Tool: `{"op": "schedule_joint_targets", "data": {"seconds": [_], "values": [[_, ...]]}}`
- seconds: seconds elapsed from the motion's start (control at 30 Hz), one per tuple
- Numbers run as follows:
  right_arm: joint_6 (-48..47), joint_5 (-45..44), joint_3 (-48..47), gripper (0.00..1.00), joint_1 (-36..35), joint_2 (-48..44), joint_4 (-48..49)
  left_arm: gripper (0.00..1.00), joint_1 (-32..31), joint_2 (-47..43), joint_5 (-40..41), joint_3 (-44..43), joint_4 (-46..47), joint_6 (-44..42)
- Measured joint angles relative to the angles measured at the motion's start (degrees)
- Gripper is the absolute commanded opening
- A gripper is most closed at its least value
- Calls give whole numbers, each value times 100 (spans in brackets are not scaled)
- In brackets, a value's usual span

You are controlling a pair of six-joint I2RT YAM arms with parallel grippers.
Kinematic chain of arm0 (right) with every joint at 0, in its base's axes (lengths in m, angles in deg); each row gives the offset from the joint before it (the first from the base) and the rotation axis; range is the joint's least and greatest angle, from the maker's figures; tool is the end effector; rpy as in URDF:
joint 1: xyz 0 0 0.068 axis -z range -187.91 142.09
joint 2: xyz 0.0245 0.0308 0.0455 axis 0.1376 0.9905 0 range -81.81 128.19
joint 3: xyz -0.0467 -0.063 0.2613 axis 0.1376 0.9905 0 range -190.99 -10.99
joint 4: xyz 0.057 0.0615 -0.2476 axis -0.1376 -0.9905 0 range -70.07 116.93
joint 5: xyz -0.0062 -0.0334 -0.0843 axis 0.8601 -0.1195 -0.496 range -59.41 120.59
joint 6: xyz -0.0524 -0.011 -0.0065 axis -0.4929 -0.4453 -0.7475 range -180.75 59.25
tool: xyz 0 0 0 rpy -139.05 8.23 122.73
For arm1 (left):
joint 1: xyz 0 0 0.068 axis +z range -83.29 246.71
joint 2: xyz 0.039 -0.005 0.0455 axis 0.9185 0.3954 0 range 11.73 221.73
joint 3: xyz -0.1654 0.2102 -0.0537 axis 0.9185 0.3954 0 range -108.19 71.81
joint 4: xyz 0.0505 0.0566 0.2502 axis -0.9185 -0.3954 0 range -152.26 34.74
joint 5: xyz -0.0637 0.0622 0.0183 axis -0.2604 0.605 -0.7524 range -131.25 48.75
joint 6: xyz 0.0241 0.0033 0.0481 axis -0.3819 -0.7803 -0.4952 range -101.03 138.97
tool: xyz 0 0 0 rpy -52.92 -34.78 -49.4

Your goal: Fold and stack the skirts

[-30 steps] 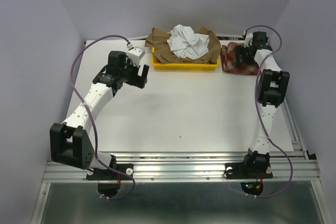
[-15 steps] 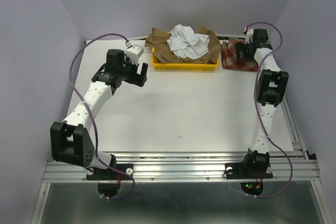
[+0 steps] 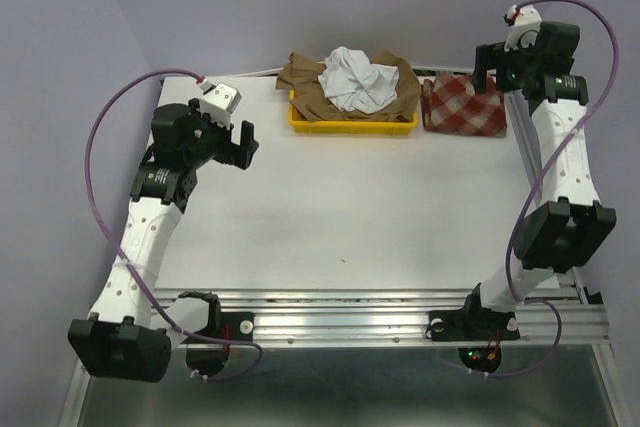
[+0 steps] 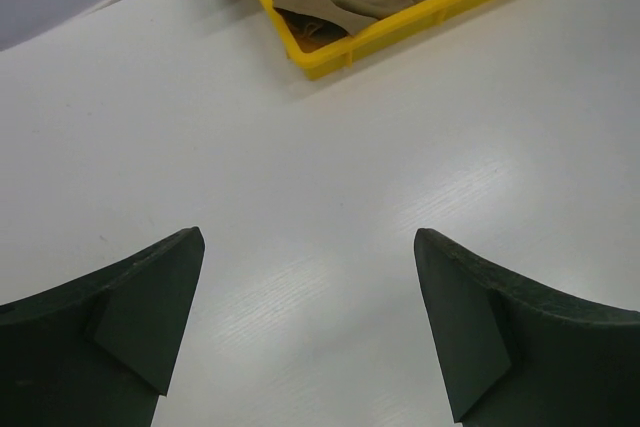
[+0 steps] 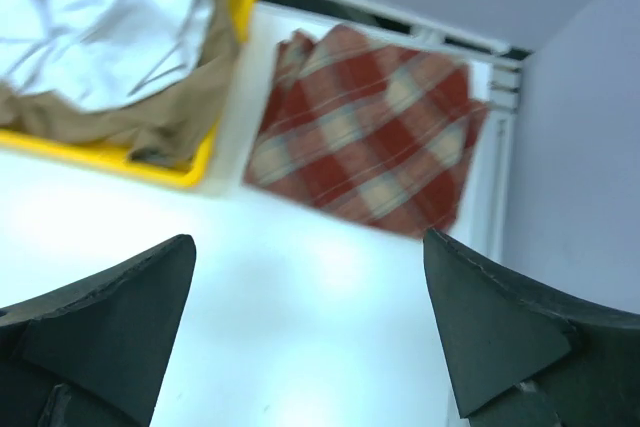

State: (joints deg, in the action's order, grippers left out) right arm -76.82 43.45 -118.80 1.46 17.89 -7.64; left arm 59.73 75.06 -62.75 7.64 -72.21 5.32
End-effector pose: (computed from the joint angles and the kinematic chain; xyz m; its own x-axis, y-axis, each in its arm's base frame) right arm 0.3918 -0.0567 0.4192 -0.4120 -0.2056 -0.8877 -0.1582 0.9756 -0.1526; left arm 0.2450 -0.0433 0.3832 -0.1585 0.2405 -0.9576 0.5145 0.8479 0.1278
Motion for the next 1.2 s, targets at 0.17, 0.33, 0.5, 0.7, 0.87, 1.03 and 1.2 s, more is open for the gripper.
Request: {"op": "schedule_joint_targets", "data": {"seconds": [0.17, 0.33, 0.5, 0.7, 0.87, 1.03, 1.2], "values": [[317, 1075, 1364, 100, -9, -957, -98, 99, -2, -603, -374, 61, -496, -181], [739, 1508, 2409, 100, -407, -1029, 118, 99, -2, -966, -713, 107, -1110, -240], [951, 1399, 2146, 98, -1182, -446, 695, 99, -2, -1193, -885, 94, -1486, -321], [1279, 925, 1606, 93, -1731, 975, 1827, 99, -2, -1147, -756, -48, -1886, -656], [1539, 605, 1106, 89, -1941, 2210, 2417, 99, -2, -1001, -592, -122, -1945, -693], [1523, 199, 457, 82, -2155, 2970, 2791, 99, -2, -988, -483, -109, -1934, -737], [1412, -258, -516, 81, -2339, 3602, 3150, 99, -2, -986, -492, 50, -1775, -708]]}}
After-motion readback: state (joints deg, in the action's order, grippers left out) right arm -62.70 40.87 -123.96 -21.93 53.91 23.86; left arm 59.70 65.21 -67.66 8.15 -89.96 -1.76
